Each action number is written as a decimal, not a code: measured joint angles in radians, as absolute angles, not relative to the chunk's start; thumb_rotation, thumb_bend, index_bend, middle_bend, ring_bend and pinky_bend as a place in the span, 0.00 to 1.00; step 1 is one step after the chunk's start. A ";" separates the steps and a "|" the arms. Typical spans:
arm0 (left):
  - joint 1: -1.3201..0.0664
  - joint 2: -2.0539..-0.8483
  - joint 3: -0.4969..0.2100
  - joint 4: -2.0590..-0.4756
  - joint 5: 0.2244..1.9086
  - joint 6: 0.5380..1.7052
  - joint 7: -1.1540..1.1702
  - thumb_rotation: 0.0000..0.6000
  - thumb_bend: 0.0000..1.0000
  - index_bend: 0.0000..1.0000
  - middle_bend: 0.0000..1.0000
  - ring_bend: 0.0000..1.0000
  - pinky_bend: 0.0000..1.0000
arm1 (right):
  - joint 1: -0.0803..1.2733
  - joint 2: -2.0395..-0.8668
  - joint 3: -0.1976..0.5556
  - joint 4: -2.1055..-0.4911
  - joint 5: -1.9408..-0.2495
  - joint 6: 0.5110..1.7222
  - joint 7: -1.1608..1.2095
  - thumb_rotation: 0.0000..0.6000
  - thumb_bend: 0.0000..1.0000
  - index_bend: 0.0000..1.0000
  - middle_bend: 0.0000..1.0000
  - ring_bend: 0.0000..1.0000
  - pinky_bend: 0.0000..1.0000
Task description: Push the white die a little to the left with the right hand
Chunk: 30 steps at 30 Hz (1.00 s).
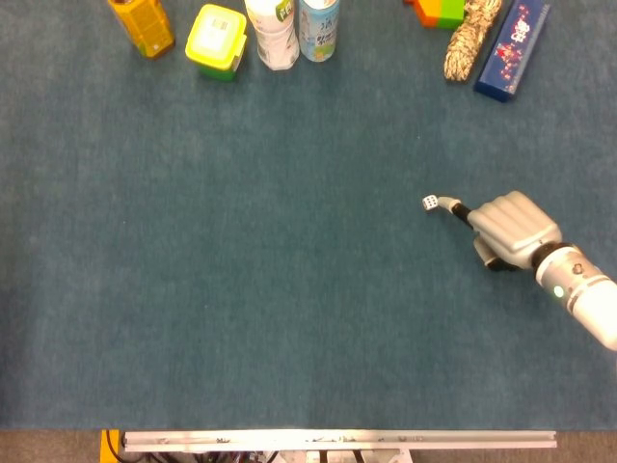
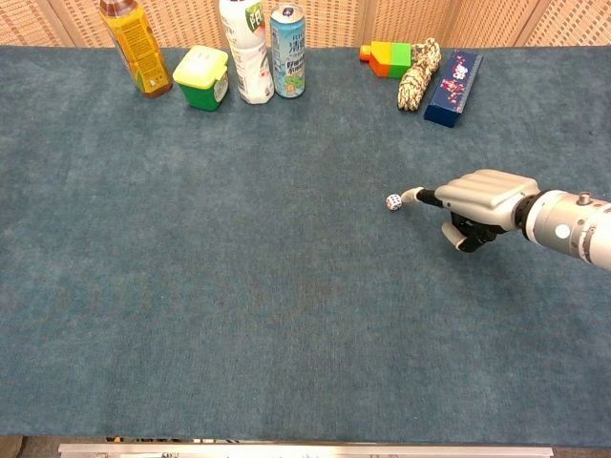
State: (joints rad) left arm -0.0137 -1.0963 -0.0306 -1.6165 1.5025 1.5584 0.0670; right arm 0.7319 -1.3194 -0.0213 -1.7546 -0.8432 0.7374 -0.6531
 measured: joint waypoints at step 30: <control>0.003 -1.085 -0.034 -1.601 1.489 1.573 0.046 1.00 0.20 0.03 0.10 0.12 0.04 | 0.827 -1.396 -0.064 -1.737 -0.863 0.764 -0.595 1.00 0.66 0.02 1.00 1.00 1.00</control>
